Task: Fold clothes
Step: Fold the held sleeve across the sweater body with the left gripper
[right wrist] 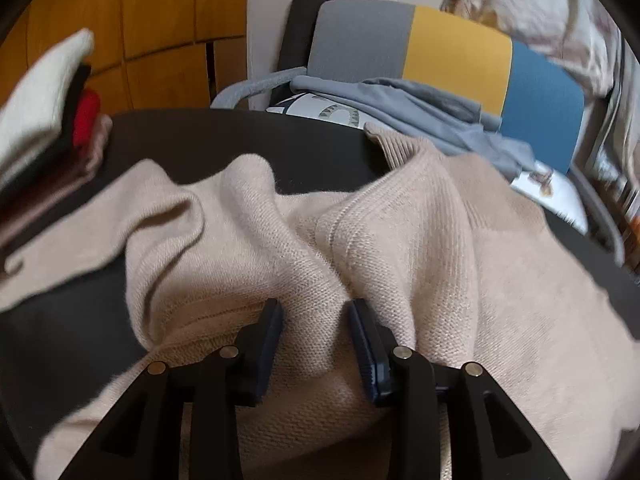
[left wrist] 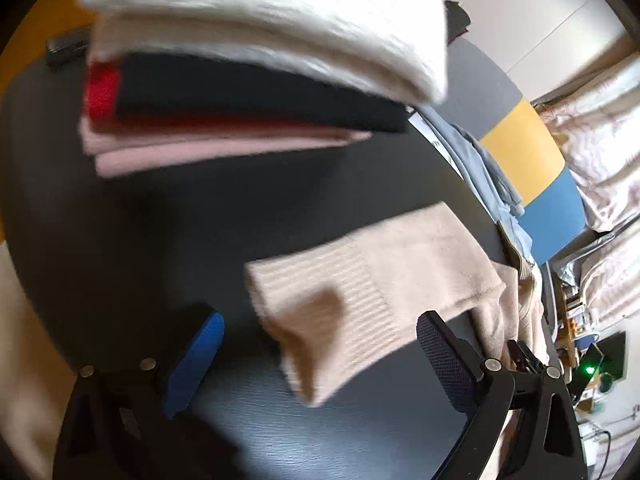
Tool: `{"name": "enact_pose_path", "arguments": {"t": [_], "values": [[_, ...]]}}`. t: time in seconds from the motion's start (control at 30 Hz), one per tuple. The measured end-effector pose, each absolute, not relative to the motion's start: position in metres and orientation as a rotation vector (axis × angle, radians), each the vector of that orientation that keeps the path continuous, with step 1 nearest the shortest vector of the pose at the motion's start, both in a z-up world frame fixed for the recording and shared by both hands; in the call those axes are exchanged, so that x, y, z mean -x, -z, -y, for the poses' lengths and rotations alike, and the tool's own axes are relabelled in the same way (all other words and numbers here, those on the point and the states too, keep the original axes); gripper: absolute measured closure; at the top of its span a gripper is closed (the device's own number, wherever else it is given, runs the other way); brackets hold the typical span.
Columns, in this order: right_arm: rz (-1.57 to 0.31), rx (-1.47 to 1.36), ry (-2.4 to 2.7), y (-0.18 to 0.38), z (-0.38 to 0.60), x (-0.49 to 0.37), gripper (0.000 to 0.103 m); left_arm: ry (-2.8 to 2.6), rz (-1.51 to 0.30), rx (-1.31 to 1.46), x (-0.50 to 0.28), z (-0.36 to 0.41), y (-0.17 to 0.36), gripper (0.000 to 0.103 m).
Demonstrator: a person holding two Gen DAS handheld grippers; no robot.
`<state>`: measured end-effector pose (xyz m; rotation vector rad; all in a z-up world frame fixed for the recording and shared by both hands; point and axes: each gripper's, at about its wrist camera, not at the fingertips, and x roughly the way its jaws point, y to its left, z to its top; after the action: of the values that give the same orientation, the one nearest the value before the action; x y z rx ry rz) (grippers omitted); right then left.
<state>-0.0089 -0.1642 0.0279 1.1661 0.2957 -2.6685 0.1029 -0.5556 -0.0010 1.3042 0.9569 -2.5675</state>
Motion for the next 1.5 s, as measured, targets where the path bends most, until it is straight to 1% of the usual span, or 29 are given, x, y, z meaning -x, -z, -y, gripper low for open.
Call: {"name": "enact_pose_path", "arguments": {"t": [0.03,0.07,0.1,0.13,0.2,0.27,0.37,0.4,0.6,0.7,0.77,0.87,0.9,1.07,1.2,1.27,1.37,1.43,1.5], "values": [[-0.308,-1.164,2.673,-0.028,0.165,0.008,0.067,2.572,-0.92,-1.306,-0.099,0.549,0.001,0.005],[-0.316,-1.162,2.676,-0.027,0.165,0.007,0.067,2.573,-0.853,-1.313,-0.094,0.542,0.002,0.012],[-0.306,-1.162,2.674,-0.027,0.163,0.007,0.067,2.574,-0.781,-1.317,-0.09,0.535,0.003,0.026],[-0.294,-1.162,2.671,-0.028,0.161,0.007,0.067,2.574,-0.696,-1.319,-0.087,0.528,0.003,0.034],[-0.273,-1.161,2.665,-0.028,0.156,0.008,0.067,2.59,-0.539,-1.336,-0.083,0.516,0.005,0.082],[-0.275,-1.16,2.665,-0.028,0.155,0.007,0.067,2.617,-0.469,-1.372,-0.072,0.503,0.005,0.095],[-0.283,-1.158,2.664,-0.027,0.155,0.01,0.067,2.657,-0.472,-1.369,-0.075,0.505,-0.013,0.095],[-0.28,-1.158,2.662,-0.027,0.155,0.01,0.067,2.689,-0.429,-1.337,-0.076,0.505,-0.026,0.095],[-0.272,-1.158,2.657,-0.027,0.152,0.011,0.067,2.879,-0.044,-1.087,-0.08,0.517,-0.141,0.095],[-0.269,-1.158,2.658,-0.026,0.152,0.012,0.067,2.909,0.146,-1.013,-0.078,0.532,-0.185,0.095],[-0.27,-1.158,2.658,-0.026,0.152,0.011,0.067,2.873,0.237,-1.002,-0.07,0.542,-0.193,0.095],[-0.267,-1.16,2.655,-0.027,0.151,0.011,0.067,2.762,0.33,-1.032,-0.063,0.564,-0.182,0.095],[-0.264,-1.161,2.652,-0.027,0.151,0.011,0.067,2.726,0.318,-1.069,-0.062,0.572,-0.171,0.095],[-0.211,-1.169,2.624,-0.028,0.146,0.013,0.063,2.636,0.143,-1.221,-0.075,0.6,-0.116,0.095],[-0.211,-1.176,2.618,-0.028,0.147,0.014,0.063,2.598,-0.028,-1.283,-0.096,0.608,-0.069,0.095],[-0.195,-1.185,2.611,-0.03,0.146,0.015,0.063,2.548,-0.07,-1.294,-0.102,0.611,-0.048,0.095],[-0.048,-1.184,2.604,-0.04,0.133,0.014,0.063,2.468,-0.113,-1.278,-0.107,0.624,-0.025,0.091],[0.134,-1.144,2.627,-0.052,0.113,0.004,0.063,2.391,-0.157,-1.253,-0.112,0.641,-0.014,0.09],[0.219,-1.131,2.661,-0.061,0.095,-0.008,0.063,2.32,-0.226,-1.215,-0.122,0.658,-0.008,0.086]]}}
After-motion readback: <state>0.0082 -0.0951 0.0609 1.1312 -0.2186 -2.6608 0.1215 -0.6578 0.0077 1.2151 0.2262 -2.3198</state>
